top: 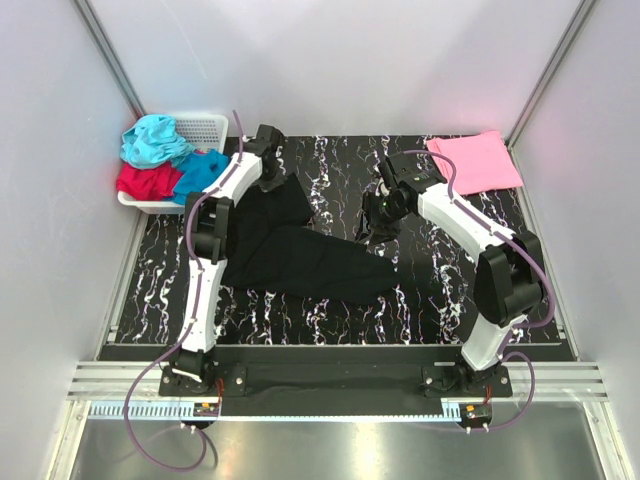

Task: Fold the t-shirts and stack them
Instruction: Flatten the tshirt out

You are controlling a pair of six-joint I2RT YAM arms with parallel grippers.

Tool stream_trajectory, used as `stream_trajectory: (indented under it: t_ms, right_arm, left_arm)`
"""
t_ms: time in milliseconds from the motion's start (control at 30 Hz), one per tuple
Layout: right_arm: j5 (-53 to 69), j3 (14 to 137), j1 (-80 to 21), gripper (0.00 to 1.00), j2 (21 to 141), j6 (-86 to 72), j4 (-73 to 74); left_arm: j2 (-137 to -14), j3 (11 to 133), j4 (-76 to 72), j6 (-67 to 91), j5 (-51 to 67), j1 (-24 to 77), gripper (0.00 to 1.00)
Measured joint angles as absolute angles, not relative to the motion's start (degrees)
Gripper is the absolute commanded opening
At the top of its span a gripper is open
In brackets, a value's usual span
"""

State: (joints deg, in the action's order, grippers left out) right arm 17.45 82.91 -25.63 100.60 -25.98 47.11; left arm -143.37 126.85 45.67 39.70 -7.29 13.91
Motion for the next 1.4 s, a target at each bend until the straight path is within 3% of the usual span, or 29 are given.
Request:
stream_trajectory:
  t_ms: [233,400,667,1033,1067,1167,1400]
  right_arm:
    - [15.4,82.7,-25.6,0.48,101.2,-25.9,47.3]
    - [13.5,79.1,-25.6,0.37,103.6,-25.6,46.0]
    - [14.5,73.8,-25.9,0.46,107.9,-25.1,44.6]
    - [13.0,78.4,-26.3,0.44,114.2,-23.3,43.5]
    - [12.9,79.0,-26.3,0.42,114.6,-23.2,43.4]
    - [12.8,80.4,-26.3,0.0,116.0,-22.7,43.1]
    - [11.1,83.7,-26.2,0.0,118.4,-25.3,46.0]
  left_arm:
    - [-143.4,127.0,45.8,39.1,-7.4,13.9,0.0]
    - [-143.3,127.2,45.8,37.5,-7.9,14.3,0.0]
    - [-142.7,127.2,47.7,33.4,-12.6,17.4,0.0]
    - [-139.2,127.9,48.4,32.6,-15.2,17.6,0.0]
    - [-139.1,128.7,48.4,32.5,-15.5,17.4,0.0]
    - [-139.1,130.3,48.4,32.5,-15.9,16.7,0.0]
    - [-139.1,131.0,48.4,32.6,-16.8,13.8,0.0]
